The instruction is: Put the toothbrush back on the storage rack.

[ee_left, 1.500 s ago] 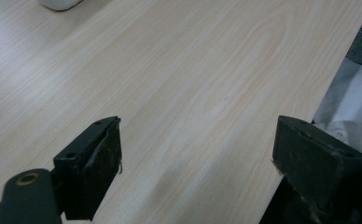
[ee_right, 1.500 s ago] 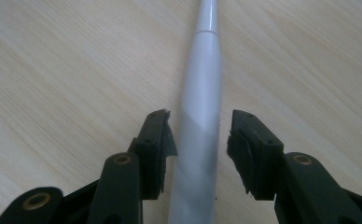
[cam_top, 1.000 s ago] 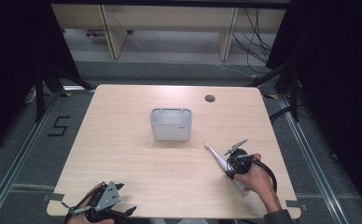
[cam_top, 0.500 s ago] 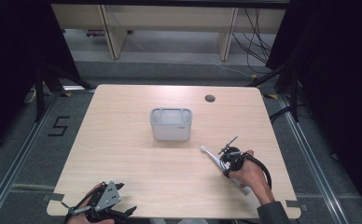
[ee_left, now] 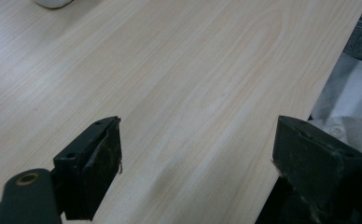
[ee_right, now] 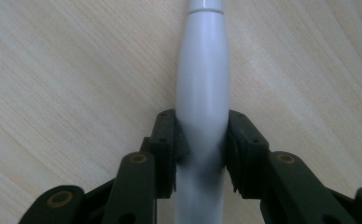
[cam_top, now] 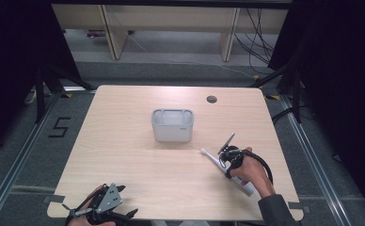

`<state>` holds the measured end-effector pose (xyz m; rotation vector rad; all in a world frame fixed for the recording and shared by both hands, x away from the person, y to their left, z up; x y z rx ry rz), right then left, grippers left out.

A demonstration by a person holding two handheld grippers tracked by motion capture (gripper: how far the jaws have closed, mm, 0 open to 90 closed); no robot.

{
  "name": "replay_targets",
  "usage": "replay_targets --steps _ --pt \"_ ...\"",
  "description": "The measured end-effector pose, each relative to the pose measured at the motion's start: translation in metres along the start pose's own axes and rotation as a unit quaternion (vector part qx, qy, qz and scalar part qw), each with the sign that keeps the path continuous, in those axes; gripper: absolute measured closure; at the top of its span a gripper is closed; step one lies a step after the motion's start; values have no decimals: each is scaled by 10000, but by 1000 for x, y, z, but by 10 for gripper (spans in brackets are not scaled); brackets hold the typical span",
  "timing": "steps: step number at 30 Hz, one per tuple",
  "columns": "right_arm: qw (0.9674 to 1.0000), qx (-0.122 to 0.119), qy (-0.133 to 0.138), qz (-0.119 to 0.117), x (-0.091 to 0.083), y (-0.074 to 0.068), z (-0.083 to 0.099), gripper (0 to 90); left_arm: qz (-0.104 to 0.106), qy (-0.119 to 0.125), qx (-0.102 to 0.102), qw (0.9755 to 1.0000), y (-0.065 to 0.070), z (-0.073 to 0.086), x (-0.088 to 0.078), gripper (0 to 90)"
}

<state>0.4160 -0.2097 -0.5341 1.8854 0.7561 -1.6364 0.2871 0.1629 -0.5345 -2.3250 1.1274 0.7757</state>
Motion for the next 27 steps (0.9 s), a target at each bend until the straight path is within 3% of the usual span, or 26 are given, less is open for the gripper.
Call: replay_targets --steps 2,3,6,7,8,10,12,14,16,18,20,22,23,26,27 --pt "10000 -65 -49 32 0 2 0 663 -8 46 -32 10000 0 -1 -1 153" --pt "9999 68 -104 -3 -1 -2 -1 663 -3 79 -47 10000 0 -2 -1 153" --pt "9999 38 -114 85 0 0 1 663 -26 -11 13 10000 -1 0 0 153" --pt "9999 32 -101 82 0 1 1 663 -15 -147 96 9998 -2 1 -3 153" --pt "10000 -32 -67 34 -1 2 1 664 -32 36 -26 10000 -1 0 -1 152" --pt "10000 -18 -60 56 -1 1 2 663 -16 -48 15 10000 -2 -1 -2 153" --pt "9999 -110 -10 13 -1 1 4 664 -51 30 -22 10000 -2 0 0 153" --pt "9999 -29 128 45 -4 1 6 664 -29 47 -43 10000 -1 0 0 153" --pt "9996 -112 252 81 -6 3 7 665 -15 -29 -3 10000 -2 -1 -2 152" --pt "9992 -52 379 -66 -9 -1 7 665 -81 37 -50 9999 -2 0 0 152" --pt "9988 11 490 -82 -13 -3 8 665 -37 -35 6 10000 -2 1 -1 153" --pt "9983 39 584 -85 -16 -4 9 665 -33 56 -40 10000 -2 -1 -2 153" --pt "9979 -31 633 -102 -18 -3 9 665 -44 -97 61 9999 -4 0 -3 152" --pt "9967 82 800 -135 -25 -4 9 665 -51 5 2 10000 -2 0 -1 153" --pt "9952 14 972 -79 -30 -2 8 666 -55 41 -35 10000 -2 0 -2 153"
Point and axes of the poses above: each handheld gripper's, and its own axes: x roughly forward along the jaws, z roughly out of its underside, y roughly to its right, the point moved 6 cm from there along x, roughly forward along the jaws, and after that the axes turned 1 degree about y, right-handed, at the moved point
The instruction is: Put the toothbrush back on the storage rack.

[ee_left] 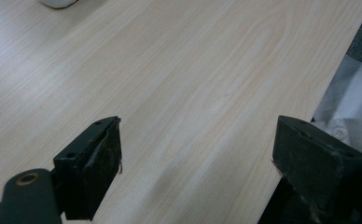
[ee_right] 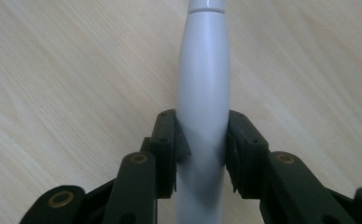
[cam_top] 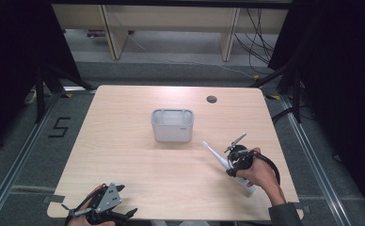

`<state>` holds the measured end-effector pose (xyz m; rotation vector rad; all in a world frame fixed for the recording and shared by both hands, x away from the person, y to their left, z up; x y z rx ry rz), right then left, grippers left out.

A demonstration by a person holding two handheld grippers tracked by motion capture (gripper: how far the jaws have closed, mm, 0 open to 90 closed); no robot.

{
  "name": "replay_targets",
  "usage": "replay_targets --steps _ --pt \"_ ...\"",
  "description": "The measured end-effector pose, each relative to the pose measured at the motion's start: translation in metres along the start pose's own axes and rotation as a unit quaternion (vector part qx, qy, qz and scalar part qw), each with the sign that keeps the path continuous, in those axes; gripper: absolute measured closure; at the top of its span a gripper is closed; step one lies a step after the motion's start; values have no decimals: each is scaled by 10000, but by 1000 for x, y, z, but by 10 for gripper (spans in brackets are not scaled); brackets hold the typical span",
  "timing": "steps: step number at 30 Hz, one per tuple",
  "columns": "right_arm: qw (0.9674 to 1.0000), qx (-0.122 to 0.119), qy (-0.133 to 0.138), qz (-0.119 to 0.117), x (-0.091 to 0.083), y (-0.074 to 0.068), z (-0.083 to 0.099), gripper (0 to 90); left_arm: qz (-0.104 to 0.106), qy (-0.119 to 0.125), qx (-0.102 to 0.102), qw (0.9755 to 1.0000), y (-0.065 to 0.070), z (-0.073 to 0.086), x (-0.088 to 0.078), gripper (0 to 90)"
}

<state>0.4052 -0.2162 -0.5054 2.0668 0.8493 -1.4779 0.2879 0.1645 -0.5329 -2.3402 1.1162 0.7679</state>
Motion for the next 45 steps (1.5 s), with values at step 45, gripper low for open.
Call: replay_targets --steps 45 --pt "9426 503 3301 72 -49 14 -106 665 34 -122 120 9998 0 1 -2 153"
Point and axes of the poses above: each handheld gripper's, and its own axes: x roughly forward along the jaws, z roughly out of its underside, y roughly to its right, the point moved 6 cm from there along x, roughly forward along the jaws, and after that the axes turned 1 degree about y, right-handed, at the moved point
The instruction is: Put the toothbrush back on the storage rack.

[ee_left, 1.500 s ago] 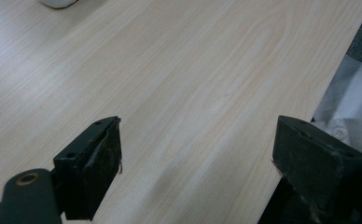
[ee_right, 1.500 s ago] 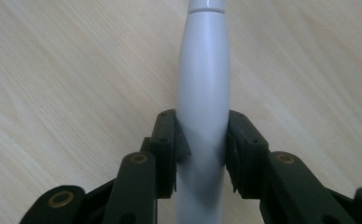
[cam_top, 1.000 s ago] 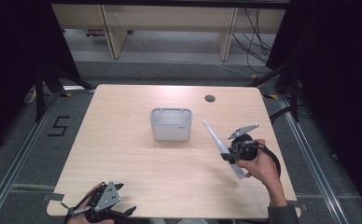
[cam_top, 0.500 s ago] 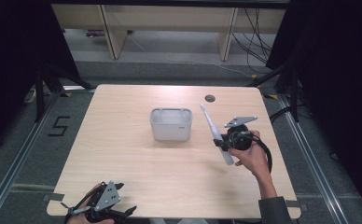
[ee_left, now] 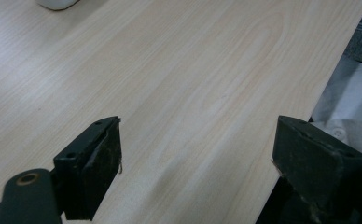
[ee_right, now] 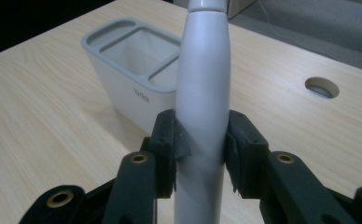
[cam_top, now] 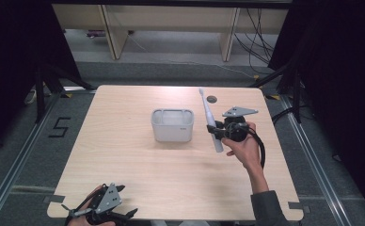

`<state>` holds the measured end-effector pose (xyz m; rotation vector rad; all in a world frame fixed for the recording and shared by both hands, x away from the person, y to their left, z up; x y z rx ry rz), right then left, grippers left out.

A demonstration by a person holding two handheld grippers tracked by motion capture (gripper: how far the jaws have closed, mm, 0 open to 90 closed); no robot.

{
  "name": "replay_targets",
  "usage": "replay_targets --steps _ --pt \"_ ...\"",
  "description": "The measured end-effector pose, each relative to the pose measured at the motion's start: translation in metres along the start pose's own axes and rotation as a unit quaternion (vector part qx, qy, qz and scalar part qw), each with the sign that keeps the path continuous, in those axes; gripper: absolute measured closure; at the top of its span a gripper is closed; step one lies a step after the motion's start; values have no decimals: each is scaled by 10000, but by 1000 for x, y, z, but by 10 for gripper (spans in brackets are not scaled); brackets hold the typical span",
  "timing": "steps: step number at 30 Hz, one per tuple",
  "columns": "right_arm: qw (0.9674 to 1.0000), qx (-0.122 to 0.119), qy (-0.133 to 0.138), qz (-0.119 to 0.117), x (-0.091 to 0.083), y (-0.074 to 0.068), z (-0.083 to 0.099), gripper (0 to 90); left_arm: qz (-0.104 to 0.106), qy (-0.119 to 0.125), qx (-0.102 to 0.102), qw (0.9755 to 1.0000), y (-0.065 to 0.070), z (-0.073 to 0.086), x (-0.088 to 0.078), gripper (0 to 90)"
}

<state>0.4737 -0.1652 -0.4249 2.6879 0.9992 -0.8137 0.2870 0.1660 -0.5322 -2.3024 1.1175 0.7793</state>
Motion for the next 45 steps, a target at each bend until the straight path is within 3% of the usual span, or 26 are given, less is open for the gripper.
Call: replay_targets --steps 1,2,5,6,7,9,10,12,15,19,20,23,26,27,28,33,34,38,41,42,43,44,45 --pt "9999 -49 90 44 2 1 -3 665 -18 141 -114 9998 1 -2 1 153" --pt "9999 80 67 -1 2 -2 -4 665 -13 136 -86 9999 0 -2 1 153" --pt "9998 12 201 45 5 -2 -9 665 4 125 -116 9999 2 -1 3 153" --pt "9998 -39 205 55 5 -1 -10 665 -23 13 -32 10000 1 0 1 153" --pt "9998 92 198 12 6 -3 -12 665 -19 45 -54 10000 1 -1 0 153" --pt "9994 45 343 43 10 -2 -15 665 -17 140 -80 9999 1 -2 2 153" --pt "9994 140 309 9 10 -4 -16 665 -4 160 -131 9998 2 -2 2 152" --pt "9993 96 348 35 12 -3 -20 665 -10 4 -41 10000 1 0 1 153" --pt "9988 98 475 34 14 -5 -29 665 0 170 -122 9998 2 -2 2 153" --pt "9982 168 566 43 15 -7 -39 665 -1 -8 -44 10000 1 0 1 153" --pt "9979 140 629 29 16 -6 -41 665 -13 124 -94 9999 2 -1 2 153" --pt "9974 230 673 75 16 -8 -48 665 -4 152 -103 9998 2 -2 2 153" --pt "9967 211 782 0 19 -8 -54 665 -15 15 -8 10000 1 0 1 153" --pt "9966 317 765 2 19 -10 -56 665 -11 -24 40 10000 1 0 0 153" --pt "9967 232 780 7 20 -9 -57 665 -6 135 -80 9999 2 -2 1 153" --pt "9960 302 836 -28 25 -13 -70 665 34 -57 58 10000 1 0 -1 153" --pt "9958 312 860 -57 27 -14 -72 665 42 134 -77 9999 3 -2 1 153" --pt "9956 411 841 -33 35 -15 -79 665 59 -50 52 10000 2 0 0 153" --pt "9951 488 863 27 41 -15 -83 665 55 109 -22 9999 3 -3 1 153" --pt "9956 417 840 34 43 -14 -83 665 78 141 -56 9999 4 -3 1 153" --pt "9955 428 842 30 45 -15 -84 665 80 -9 19 10000 4 -1 0 153" --pt "9953 525 817 56 47 -15 -85 665 89 38 -25 9999 5 -1 1 153" --pt "9952 462 858 51 49 -14 -87 665 104 41 -31 9999 5 -1 1 153"
Point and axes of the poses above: each handheld gripper's, and its own axes: x roughly forward along the jaws, z roughly out of its underside, y roughly to its right, the point moved 6 cm from there along x, roughly forward along the jaws, and after that the axes turned 1 degree about y, right-handed, at the moved point
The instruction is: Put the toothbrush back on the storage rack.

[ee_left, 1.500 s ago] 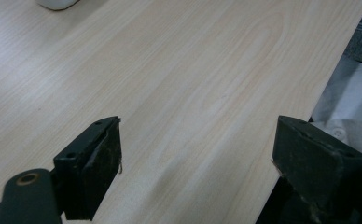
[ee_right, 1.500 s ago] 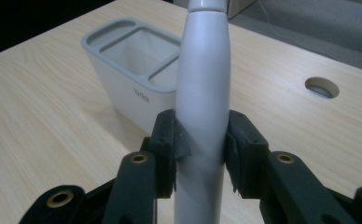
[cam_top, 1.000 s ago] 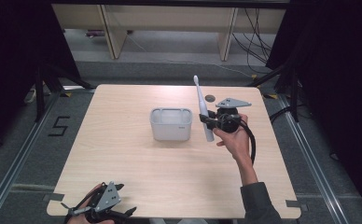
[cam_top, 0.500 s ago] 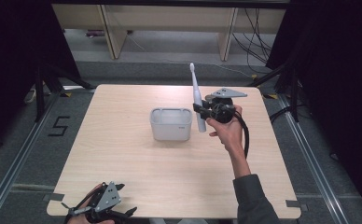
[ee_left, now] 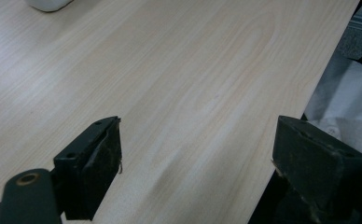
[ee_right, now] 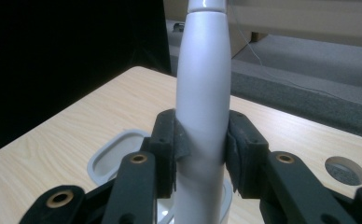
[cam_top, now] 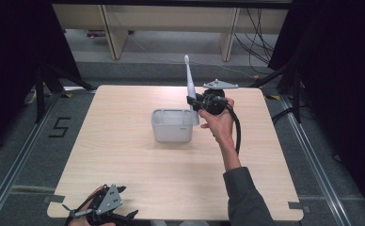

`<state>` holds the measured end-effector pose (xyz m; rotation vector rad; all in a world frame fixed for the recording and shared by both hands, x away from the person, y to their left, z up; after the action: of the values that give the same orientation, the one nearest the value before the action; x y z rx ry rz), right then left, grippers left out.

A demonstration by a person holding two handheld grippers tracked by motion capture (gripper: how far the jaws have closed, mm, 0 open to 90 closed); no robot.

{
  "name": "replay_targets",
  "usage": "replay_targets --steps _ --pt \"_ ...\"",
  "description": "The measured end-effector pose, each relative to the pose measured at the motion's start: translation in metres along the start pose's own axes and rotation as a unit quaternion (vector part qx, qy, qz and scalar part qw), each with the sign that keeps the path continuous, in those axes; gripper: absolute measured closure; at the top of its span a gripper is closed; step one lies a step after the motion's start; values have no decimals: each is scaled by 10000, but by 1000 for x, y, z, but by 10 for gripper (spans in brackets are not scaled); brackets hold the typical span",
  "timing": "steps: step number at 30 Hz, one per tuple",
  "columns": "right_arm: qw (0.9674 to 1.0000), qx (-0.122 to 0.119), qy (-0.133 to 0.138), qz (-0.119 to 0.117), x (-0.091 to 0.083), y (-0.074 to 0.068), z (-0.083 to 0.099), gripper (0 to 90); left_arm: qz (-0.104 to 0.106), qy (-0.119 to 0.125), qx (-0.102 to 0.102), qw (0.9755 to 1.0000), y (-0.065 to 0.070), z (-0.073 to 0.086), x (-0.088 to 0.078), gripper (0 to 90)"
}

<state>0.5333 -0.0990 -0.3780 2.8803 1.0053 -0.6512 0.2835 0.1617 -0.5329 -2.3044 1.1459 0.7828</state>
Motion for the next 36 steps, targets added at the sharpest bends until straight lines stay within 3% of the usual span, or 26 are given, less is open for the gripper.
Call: replay_targets --steps 1,5,6,7,11,14,15,16,19,20,21,25,26,29,32,34,36 --pt "9999 112 -7 29 1 -1 -1 665 -22 -6 32 10000 -1 0 -1 153" --pt "9999 53 86 67 7 1 -3 664 -50 71 17 10000 0 -1 1 153" --pt "9999 142 48 66 8 0 -3 665 -118 -3 82 9999 0 1 1 153" --pt "9999 62 108 105 10 1 -4 665 -156 3 133 9998 0 0 1 153" --pt "9996 243 98 90 15 -1 -3 665 -81 22 106 9999 0 -1 1 153" --pt "9997 147 152 103 20 1 -3 665 -80 32 81 9999 1 0 0 153" --pt "9996 233 147 104 22 0 -2 665 -88 50 34 9999 1 -1 0 153" --pt "9995 240 148 128 24 1 -1 664 -119 -33 138 9998 -1 0 -1 153" --pt "9995 237 142 179 28 3 0 664 -90 27 92 9999 1 0 0 153" --pt "9993 257 168 201 28 3 0 664 -97 -101 160 9998 0 1 -2 153" --pt "9992 320 168 162 29 3 0 664 -96 39 89 9999 1 -1 0 153" --pt "9991 312 197 205 33 2 1 664 -90 30 94 9999 1 0 0 153" --pt "9991 301 184 223 34 2 1 664 -98 -105 168 9998 0 1 -1 153" --pt "9987 390 181 257 38 4 4 664 -122 33 122 9998 0 -1 -1 152" --pt "9987 349 208 296 39 6 6 663 -96 -104 165 9998 0 1 -1 152" --pt "9983 470 209 281 40 7 9 663 -129 -117 210 9996 -1 1 -2 152" --pt "9983 453 214 302 42 9 13 663 -83 57 75 9999 1 -1 -1 152"
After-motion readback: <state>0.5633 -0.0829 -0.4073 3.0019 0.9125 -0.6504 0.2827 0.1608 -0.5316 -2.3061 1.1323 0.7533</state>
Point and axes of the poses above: each handheld gripper's, and its own axes: x roughly forward along the jaws, z roughly out of its underside, y roughly to its right, the point moved 6 cm from there along x, roughly forward along the jaws, and after that the axes turned 1 degree about y, right-handed, at the moved point
